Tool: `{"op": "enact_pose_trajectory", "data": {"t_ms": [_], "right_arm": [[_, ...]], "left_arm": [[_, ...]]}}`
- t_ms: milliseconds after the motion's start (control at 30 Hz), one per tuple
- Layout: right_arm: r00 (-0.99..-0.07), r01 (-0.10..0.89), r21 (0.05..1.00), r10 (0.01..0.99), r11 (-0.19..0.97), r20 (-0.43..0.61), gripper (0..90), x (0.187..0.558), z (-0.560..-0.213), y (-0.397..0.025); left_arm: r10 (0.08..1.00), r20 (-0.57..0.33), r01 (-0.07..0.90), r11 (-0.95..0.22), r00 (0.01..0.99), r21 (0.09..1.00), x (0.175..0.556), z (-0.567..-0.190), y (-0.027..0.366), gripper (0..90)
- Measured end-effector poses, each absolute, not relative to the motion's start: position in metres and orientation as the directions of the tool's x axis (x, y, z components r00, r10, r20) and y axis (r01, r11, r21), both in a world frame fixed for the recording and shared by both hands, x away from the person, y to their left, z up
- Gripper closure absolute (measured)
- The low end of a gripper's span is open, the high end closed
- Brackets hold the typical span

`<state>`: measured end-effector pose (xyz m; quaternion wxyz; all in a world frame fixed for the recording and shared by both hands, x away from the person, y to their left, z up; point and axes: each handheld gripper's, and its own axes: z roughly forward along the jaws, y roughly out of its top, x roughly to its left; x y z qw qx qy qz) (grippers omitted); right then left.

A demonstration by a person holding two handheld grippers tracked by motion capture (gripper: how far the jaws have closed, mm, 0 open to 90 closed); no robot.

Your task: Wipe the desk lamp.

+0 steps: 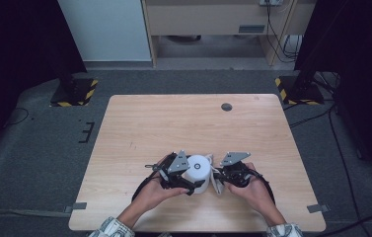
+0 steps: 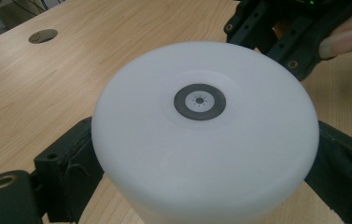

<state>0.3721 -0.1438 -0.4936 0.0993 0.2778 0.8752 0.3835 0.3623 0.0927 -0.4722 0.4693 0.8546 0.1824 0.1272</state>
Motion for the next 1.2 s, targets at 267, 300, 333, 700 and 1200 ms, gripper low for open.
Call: {"op": "enact_pose_trajectory", "data": {"t_ms": [267, 300, 333, 700, 1200], "right_arm": [[-0.845, 0.383, 0.721, 0.534, 0.578, 0.022, 77.8, 0.347, -0.489, -0.142], [-0.852, 0.380, 0.719, 0.524, 0.582, 0.026, 77.8, 0.343, -0.488, -0.141], [-0.852, 0.380, 0.719, 0.524, 0.582, 0.026, 77.8, 0.343, -0.488, -0.141], [-0.899, 0.329, 0.688, 0.439, 0.647, 0.018, 77.9, 0.324, -0.496, -0.117], [-0.837, 0.394, 0.728, 0.546, 0.561, 0.032, 77.8, 0.346, -0.489, -0.144]], "left_arm": [[0.432, 0.050, 0.191, -0.497, 0.900, 0.847, 0.364, -0.472, 0.093, 7.2], [0.433, 0.051, 0.191, -0.497, 0.900, 0.847, 0.364, -0.472, 0.093, 7.2], [0.433, 0.051, 0.191, -0.497, 0.900, 0.847, 0.364, -0.472, 0.093, 7.2], [0.430, 0.048, 0.192, -0.496, 0.901, 0.847, 0.366, -0.472, 0.094, 7.2], [0.421, 0.039, 0.192, -0.493, 0.906, 0.849, 0.365, -0.472, 0.093, 7.4]]}}
